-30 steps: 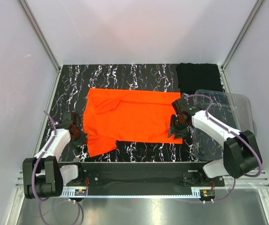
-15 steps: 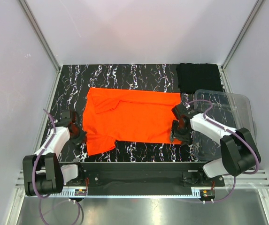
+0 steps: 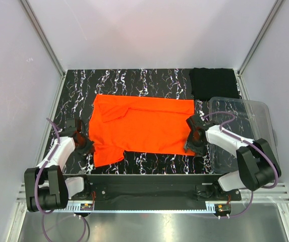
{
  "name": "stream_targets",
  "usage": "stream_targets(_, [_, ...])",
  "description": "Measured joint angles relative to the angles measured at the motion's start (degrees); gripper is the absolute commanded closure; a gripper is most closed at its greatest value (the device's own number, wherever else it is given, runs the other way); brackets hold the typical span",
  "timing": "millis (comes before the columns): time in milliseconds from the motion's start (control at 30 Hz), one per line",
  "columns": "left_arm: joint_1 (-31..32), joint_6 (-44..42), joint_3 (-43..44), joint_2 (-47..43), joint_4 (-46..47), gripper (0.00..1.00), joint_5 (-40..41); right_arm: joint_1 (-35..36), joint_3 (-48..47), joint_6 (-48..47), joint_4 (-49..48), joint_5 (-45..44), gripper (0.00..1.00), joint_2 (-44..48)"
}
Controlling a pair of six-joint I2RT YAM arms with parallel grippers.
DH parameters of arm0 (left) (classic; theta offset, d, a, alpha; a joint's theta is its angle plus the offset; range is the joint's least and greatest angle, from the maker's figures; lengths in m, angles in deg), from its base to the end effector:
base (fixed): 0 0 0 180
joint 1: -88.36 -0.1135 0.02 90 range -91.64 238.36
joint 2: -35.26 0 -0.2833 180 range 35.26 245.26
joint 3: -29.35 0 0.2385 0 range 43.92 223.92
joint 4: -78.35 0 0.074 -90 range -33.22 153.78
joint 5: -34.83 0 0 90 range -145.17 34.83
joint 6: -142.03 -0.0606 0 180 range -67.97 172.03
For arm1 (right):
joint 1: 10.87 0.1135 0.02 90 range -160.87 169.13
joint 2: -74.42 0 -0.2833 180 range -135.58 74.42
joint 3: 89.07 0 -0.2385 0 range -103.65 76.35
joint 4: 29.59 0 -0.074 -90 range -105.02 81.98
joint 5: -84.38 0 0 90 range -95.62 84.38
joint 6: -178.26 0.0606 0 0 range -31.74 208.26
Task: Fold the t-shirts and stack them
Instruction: Fold the tshirt
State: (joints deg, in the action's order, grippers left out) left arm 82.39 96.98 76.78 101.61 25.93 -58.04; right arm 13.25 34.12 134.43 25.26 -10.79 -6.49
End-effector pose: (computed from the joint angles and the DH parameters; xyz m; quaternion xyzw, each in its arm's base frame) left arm 0.1744 0.0152 0.1682 -0.4204 0.8924 -0.0774 0.1445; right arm 0.2018 0.0844 0.1640 0.1944 0.9752 0.0187 0.1045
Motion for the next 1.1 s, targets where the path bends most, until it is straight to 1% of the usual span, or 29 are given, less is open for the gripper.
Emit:
stream_targets(200, [0.0, 0.2, 0.0, -1.1, 0.0, 1.0, -0.2, -0.3, 0.4, 1.3, 0.0, -0.5, 0.58, -1.0])
stream_targets(233, [0.0, 0.2, 0.0, -1.5, -0.1, 1.0, -0.2, -0.3, 0.4, 1.4, 0.0, -0.7, 0.63, -1.0])
stream_targets(300, [0.0, 0.3, 0.0, -2.2, -0.2, 1.0, -0.1, -0.3, 0.4, 1.4, 0.0, -0.9, 0.67, -1.0])
stream_targets(433, [0.0, 0.5, 0.0, -3.7, -0.6, 1.0, -0.2, -0.3, 0.4, 1.4, -0.4, -0.8, 0.81, -1.0])
stream_targets(467, [0.0, 0.5, 0.0, -4.1, -0.8, 1.0, -0.2, -0.3, 0.5, 1.4, -0.6, -0.8, 0.88, -1.0])
stream_targets(533, [0.0, 0.5, 0.0, -4.8, -1.2, 1.0, -0.4, -0.3, 0.7, 1.0, -1.0, -0.8, 0.95, -0.5])
stream_targets(567, [0.0, 0.2, 0.0, -5.0, -1.5, 1.0, -0.6, -0.3, 1.0, 0.7, -1.1, -0.8, 1.0, -0.2])
stream_targets(867, [0.0, -2.6, 1.0, -6.8, -3.0, 1.0, -3.4, -0.5, 0.4, -4.2, -0.5, 0.6, 1.0, 1.4])
stream_targets(967, [0.0, -4.4, 4.1, -6.4, -3.6, 1.0, -4.2, -0.5, -3.0, -6.7, 1.1, 1.2, 1.0, 1.8])
stream_targets(1100, [0.0, -6.8, 11.5, -3.0, -3.8, 1.0, -5.4, -1.1, -8.7, -9.2, 2.3, 1.7, 1.0, 1.2])
